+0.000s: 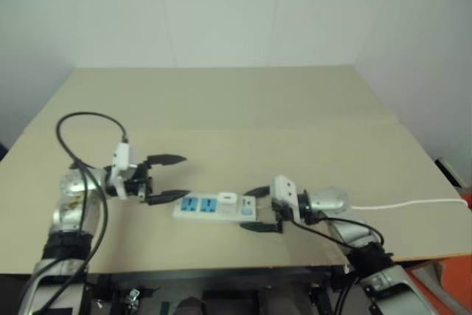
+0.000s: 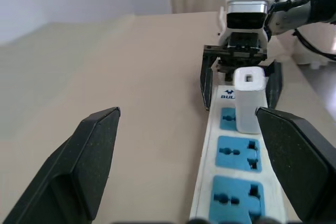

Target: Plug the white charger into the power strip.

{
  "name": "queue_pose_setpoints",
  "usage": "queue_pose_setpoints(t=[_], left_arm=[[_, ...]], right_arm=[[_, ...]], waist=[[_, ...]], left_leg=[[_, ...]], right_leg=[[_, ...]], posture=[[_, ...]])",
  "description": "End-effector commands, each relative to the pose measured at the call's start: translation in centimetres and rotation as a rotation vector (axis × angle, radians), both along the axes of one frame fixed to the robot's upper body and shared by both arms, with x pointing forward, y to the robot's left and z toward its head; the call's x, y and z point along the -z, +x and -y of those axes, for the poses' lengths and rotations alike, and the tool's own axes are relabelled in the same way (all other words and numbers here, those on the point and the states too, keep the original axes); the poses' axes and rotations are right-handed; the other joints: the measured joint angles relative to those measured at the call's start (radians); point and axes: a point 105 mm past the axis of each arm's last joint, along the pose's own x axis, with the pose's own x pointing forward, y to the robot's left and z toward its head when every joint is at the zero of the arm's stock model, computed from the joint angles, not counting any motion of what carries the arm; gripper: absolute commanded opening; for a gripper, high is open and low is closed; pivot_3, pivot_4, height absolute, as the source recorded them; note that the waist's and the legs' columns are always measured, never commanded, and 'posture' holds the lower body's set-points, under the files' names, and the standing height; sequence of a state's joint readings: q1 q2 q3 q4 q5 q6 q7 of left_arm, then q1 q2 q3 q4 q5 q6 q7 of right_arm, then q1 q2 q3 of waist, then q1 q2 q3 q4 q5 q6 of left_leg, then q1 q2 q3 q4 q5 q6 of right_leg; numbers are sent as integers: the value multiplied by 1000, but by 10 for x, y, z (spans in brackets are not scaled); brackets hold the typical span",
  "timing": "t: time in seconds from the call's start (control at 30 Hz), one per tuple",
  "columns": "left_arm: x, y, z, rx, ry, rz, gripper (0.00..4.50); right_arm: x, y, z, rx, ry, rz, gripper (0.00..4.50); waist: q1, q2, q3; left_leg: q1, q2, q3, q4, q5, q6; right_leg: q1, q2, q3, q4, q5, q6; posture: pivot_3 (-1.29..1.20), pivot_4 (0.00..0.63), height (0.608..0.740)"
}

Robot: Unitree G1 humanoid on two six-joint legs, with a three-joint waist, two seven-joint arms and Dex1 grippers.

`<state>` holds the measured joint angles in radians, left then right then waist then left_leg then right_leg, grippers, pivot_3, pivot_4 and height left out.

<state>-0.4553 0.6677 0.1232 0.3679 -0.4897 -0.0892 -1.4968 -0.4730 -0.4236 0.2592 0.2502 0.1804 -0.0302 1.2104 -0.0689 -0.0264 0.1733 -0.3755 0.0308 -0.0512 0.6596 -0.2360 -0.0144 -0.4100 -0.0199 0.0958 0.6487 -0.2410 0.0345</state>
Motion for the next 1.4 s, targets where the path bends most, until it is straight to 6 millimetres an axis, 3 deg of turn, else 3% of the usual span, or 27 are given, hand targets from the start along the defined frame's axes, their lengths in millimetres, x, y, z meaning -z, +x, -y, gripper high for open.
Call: queue_pose_setpoints(t=[0.03, 0.23, 0.6, 0.83, 1.17, 1.4], left_arm=[[-9, -4, -11, -45, 6, 55, 4500], [-8, -17, -14, -72, 9, 57, 4500], [-6, -25, -32, -183, 50, 70, 4500], [-12, -13, -36, -316, -32, 158, 4500], [-25, -22, -42, -193, 9, 64, 4500], [-12, -34, -47, -127, 102, -6, 4500]], right_arm=[[-14, 7, 11, 10, 16, 16, 4458], [-27, -1, 36, -29, 2, 22, 4458], [-65, -31, 94, 28, -25, 80, 4458], [-55, -40, 101, 126, -48, 112, 4458], [-59, -46, 90, 166, -4, 117, 4458], [-55, -50, 92, 209, -9, 122, 4458]], waist=[[0, 0, 0], [7, 0, 0], [16, 0, 1], [24, 0, 2], [24, -1, 2], [24, -1, 2]], left_leg=[[0, 0, 0, 0, 0, 0], [-12, 0, 0, 1, 0, 0], [-12, 0, 1, 1, 0, 0], [-11, 0, 2, 1, 0, 0], [-12, 0, 2, 1, 0, 0], [-12, 0, 2, 1, 0, 0]], right_leg=[[0, 0, 0, 0, 0, 0], [-12, -1, 0, 0, 4, -5], [-12, -1, 0, 0, 2, -1], [-12, -1, 0, 0, 2, -1], [-12, 0, 1, -1, 2, 0], [-12, 0, 1, -1, 2, 0]], posture=[[0, 150, 740], [0, 150, 740], [0, 150, 740], [0, 150, 740], [0, 150, 740], [0, 150, 740]])
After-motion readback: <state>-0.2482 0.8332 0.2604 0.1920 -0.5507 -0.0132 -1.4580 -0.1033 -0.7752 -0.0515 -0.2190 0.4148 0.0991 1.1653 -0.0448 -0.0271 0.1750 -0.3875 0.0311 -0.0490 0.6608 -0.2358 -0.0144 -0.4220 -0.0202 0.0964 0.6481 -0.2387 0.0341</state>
